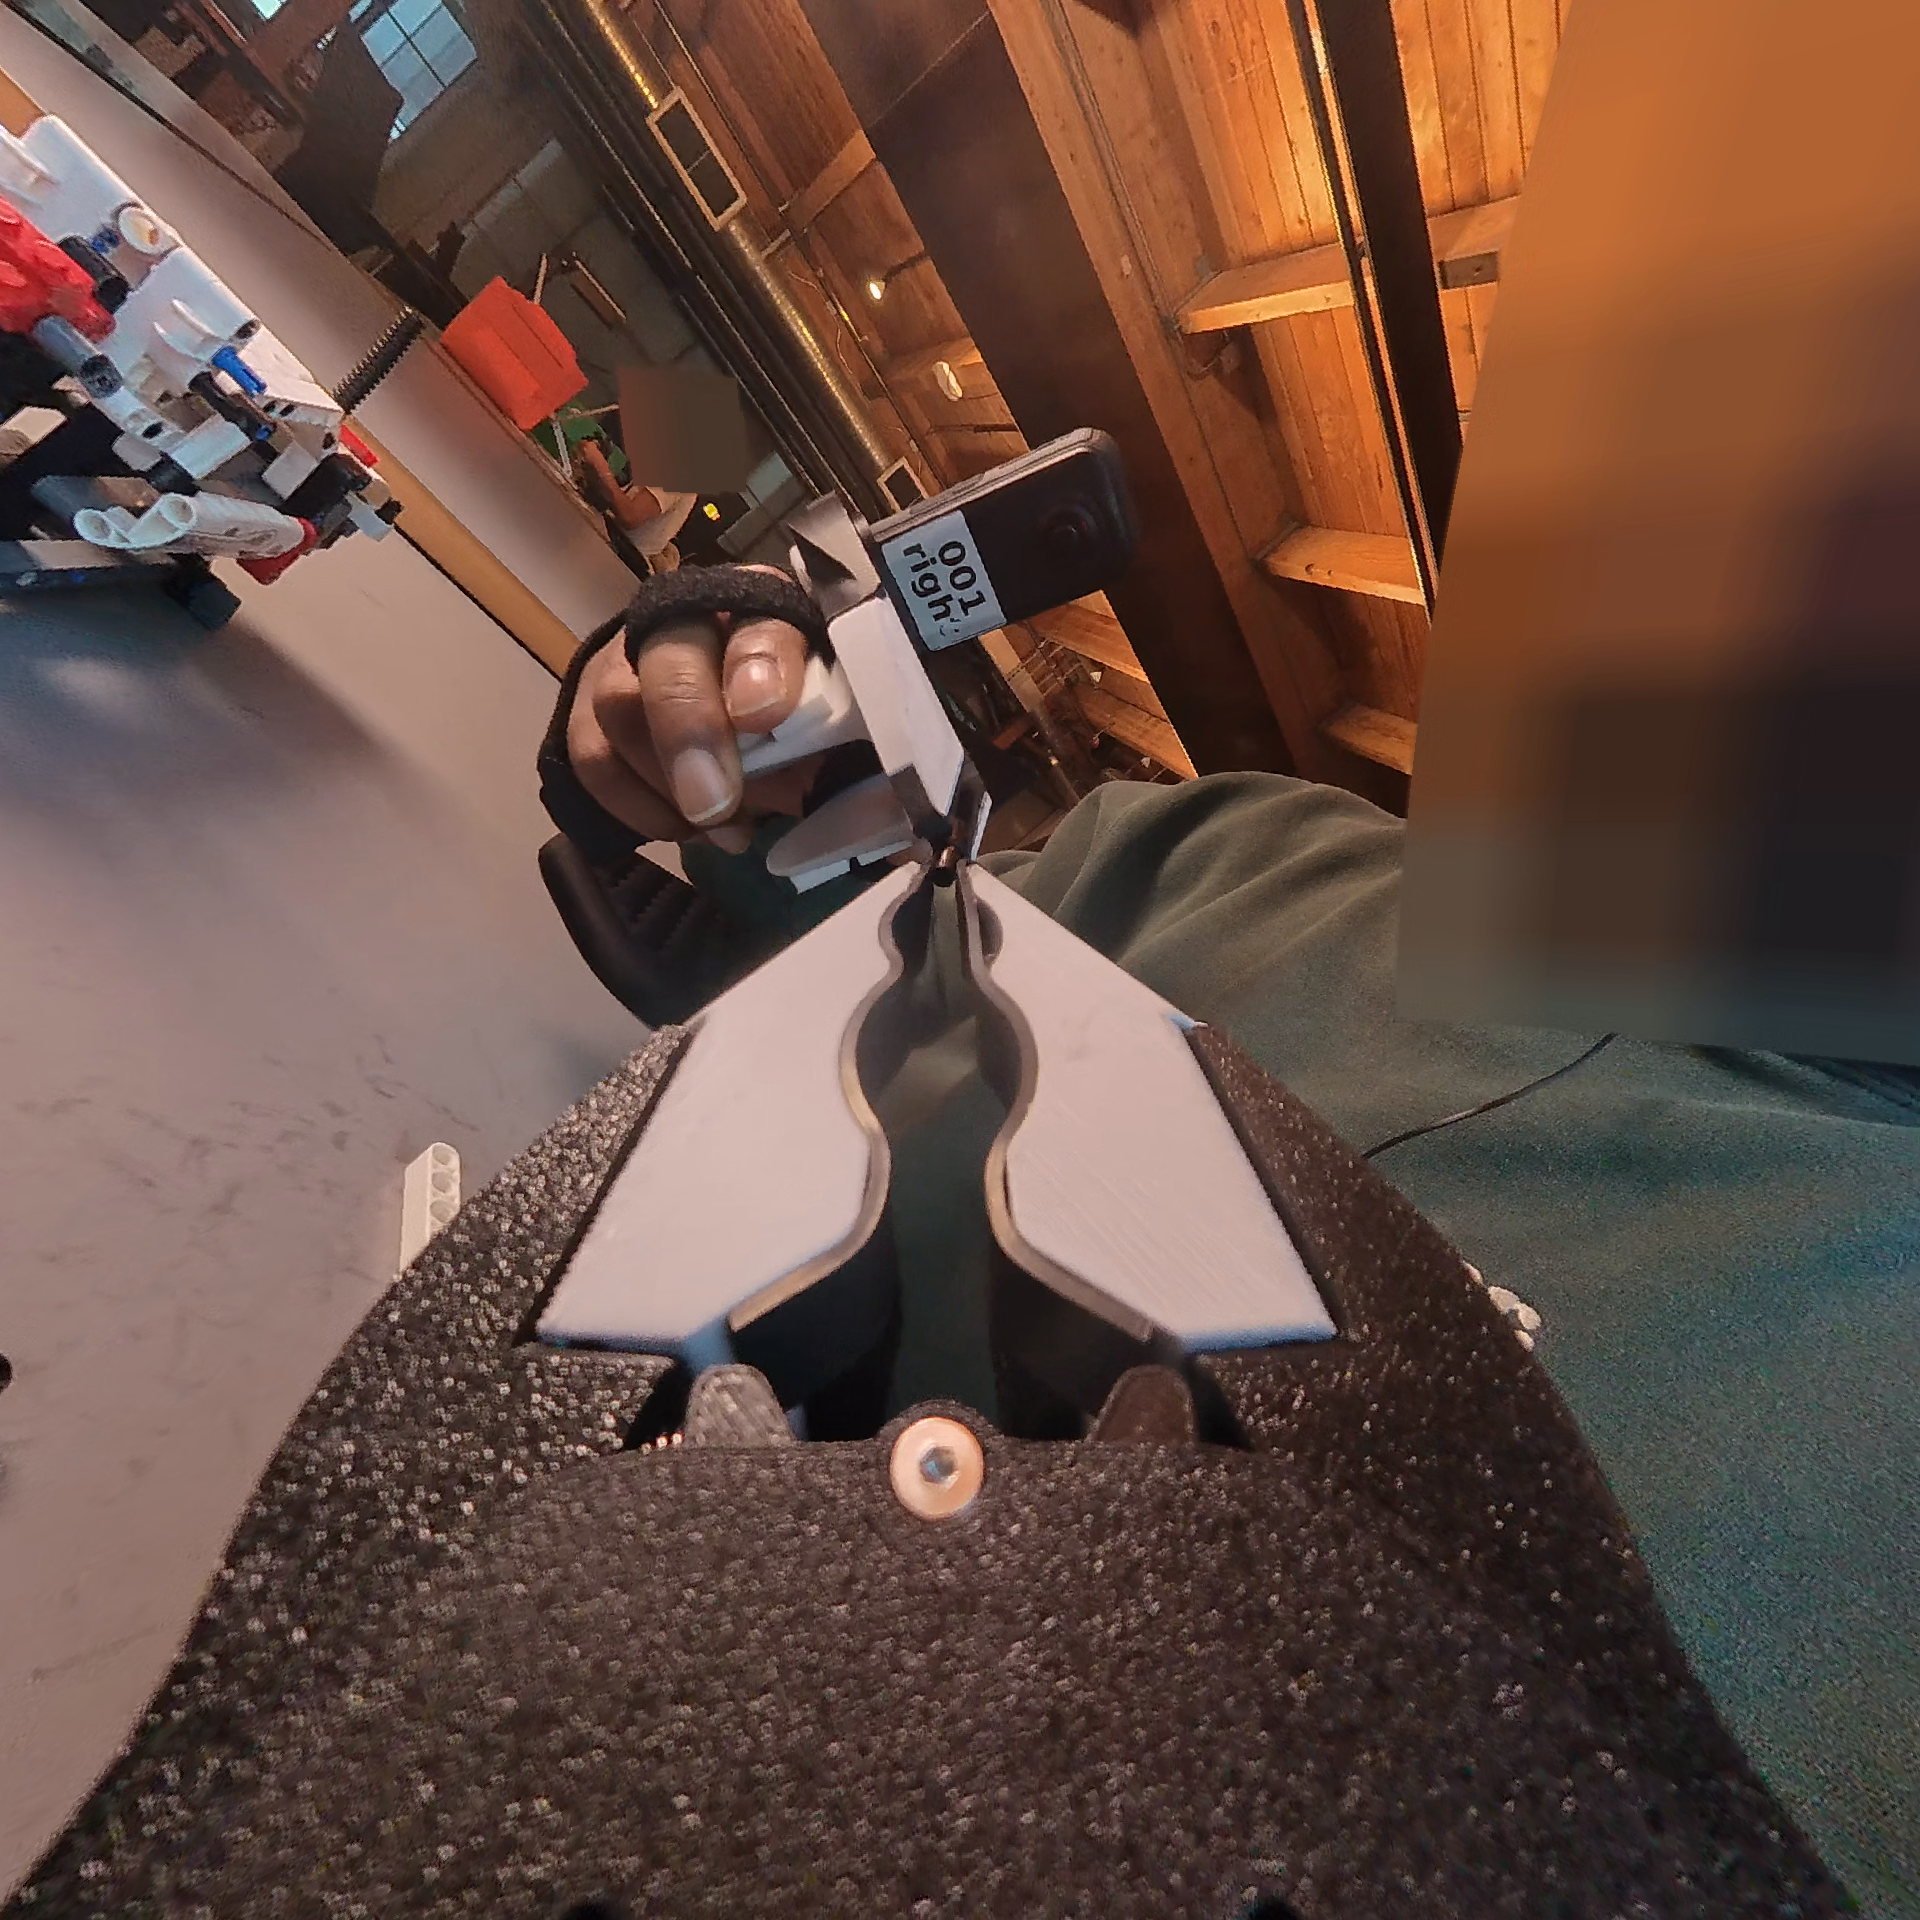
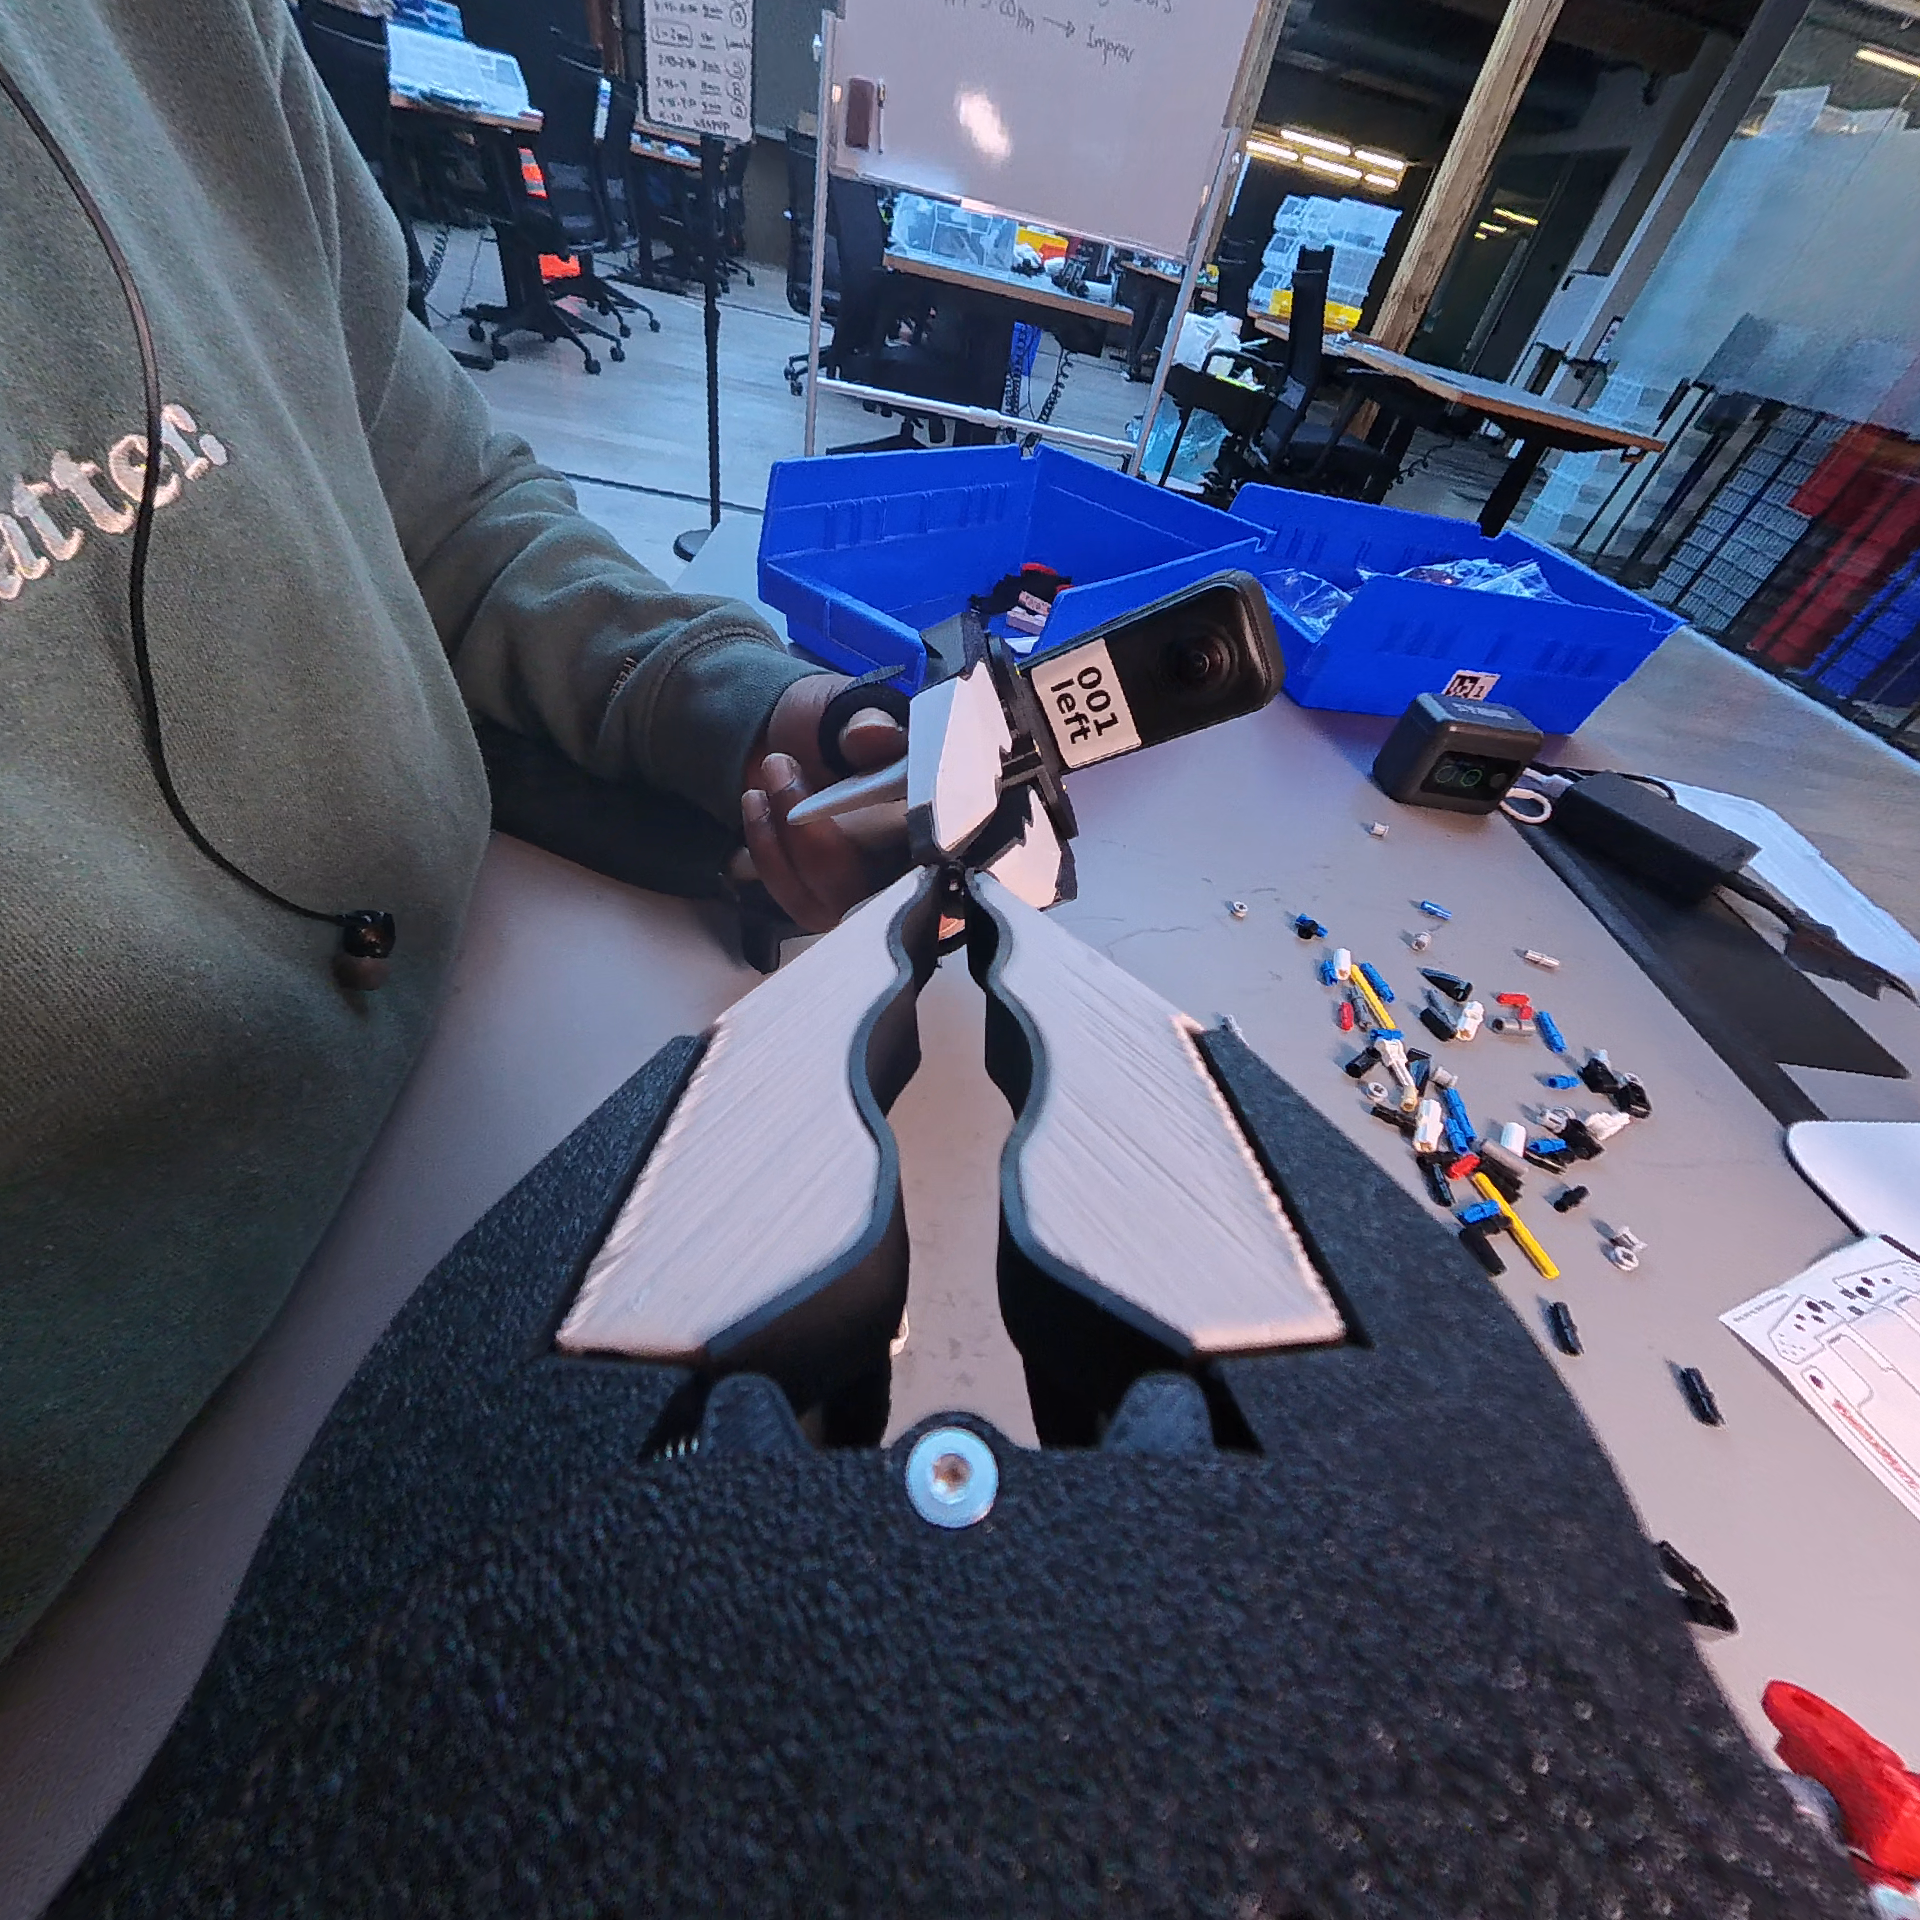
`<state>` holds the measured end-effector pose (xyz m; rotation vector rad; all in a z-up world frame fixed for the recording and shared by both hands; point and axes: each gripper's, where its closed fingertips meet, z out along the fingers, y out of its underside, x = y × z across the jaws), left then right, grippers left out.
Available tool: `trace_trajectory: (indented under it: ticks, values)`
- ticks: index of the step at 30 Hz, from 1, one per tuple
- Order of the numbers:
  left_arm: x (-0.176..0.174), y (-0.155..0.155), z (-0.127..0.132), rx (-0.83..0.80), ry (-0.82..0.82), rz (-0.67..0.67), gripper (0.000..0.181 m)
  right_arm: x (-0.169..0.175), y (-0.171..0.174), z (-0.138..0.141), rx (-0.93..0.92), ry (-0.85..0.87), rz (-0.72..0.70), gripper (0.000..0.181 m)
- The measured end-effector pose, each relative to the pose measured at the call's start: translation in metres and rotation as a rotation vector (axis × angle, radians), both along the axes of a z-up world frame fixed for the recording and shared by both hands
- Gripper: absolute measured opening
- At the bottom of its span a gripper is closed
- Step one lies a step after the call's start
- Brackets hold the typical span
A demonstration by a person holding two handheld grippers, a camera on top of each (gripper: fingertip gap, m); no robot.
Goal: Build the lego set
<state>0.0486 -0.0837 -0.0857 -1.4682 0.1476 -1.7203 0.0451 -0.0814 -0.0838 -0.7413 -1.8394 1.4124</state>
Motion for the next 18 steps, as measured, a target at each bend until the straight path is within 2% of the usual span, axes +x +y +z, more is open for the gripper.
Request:
trace_trajectory:
  ticks: [10, 18]
  values:
    - [-0.005, 0.001, 0.004, 0.014, -0.035, 0.018, 0.003, -0.006, 0.002, 0.003, -0.040, 0.019, -0.024, 0.004]
    - [-0.015, 0.005, 0.007, 0.013, -0.083, 0.052, 0.003, -0.009, 0.016, 0.007, -0.062, 0.051, -0.073, 0.015]
